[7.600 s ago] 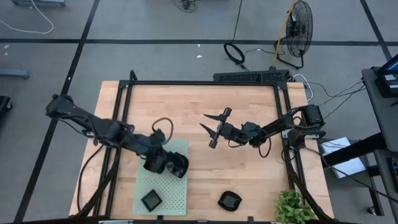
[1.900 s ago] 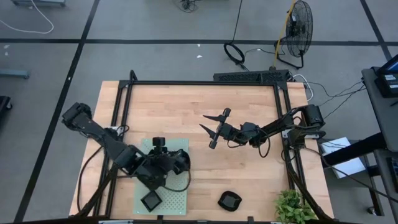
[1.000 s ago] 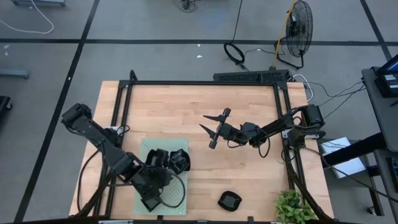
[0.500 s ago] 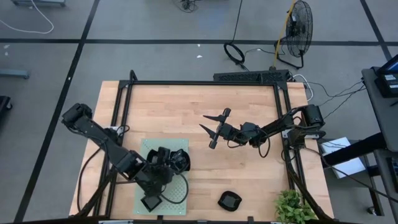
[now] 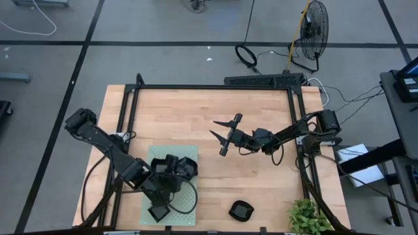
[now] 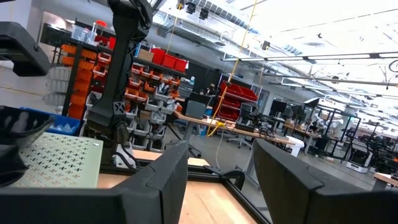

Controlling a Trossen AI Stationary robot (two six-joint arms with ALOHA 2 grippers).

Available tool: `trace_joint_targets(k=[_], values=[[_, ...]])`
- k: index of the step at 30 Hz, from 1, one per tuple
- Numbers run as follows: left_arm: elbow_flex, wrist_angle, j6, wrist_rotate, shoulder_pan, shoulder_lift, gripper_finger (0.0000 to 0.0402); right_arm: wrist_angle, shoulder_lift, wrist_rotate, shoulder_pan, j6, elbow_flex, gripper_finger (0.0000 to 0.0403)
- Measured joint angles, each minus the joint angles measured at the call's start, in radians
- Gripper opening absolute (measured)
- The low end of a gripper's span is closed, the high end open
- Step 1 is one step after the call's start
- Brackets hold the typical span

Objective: Pick & Place Mini shaped plates
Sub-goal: Stack the leaf shaped plate on top of the other leaf shaped plates on the shelf

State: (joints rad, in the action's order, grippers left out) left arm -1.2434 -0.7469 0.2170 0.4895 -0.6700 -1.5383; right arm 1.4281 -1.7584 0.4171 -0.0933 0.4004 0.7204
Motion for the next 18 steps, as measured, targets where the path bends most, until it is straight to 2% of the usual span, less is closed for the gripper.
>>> trace_joint_targets(k=[4,8,13,18], values=[[-0.002,0.022,0.03,0.004,0.0,0.0,0.0015,0.0,0.0,0.0,0.0,0.0,0.0,0.0169],[-0.02,0.045,0.039,0.0,-0.001,0.0,0.0004,0.0,0.0,0.0,0.0,0.0,0.0,0.0169],[-0.058,0.05,0.171,0.0,0.001,0.0,0.0014,0.0,0.0,0.0,0.0,0.0,0.0,0.0169],[-0.073,0.038,0.268,-0.005,0.005,0.0,0.0004,0.0,0.0,0.0,0.0,0.0,0.0,0.0169]])
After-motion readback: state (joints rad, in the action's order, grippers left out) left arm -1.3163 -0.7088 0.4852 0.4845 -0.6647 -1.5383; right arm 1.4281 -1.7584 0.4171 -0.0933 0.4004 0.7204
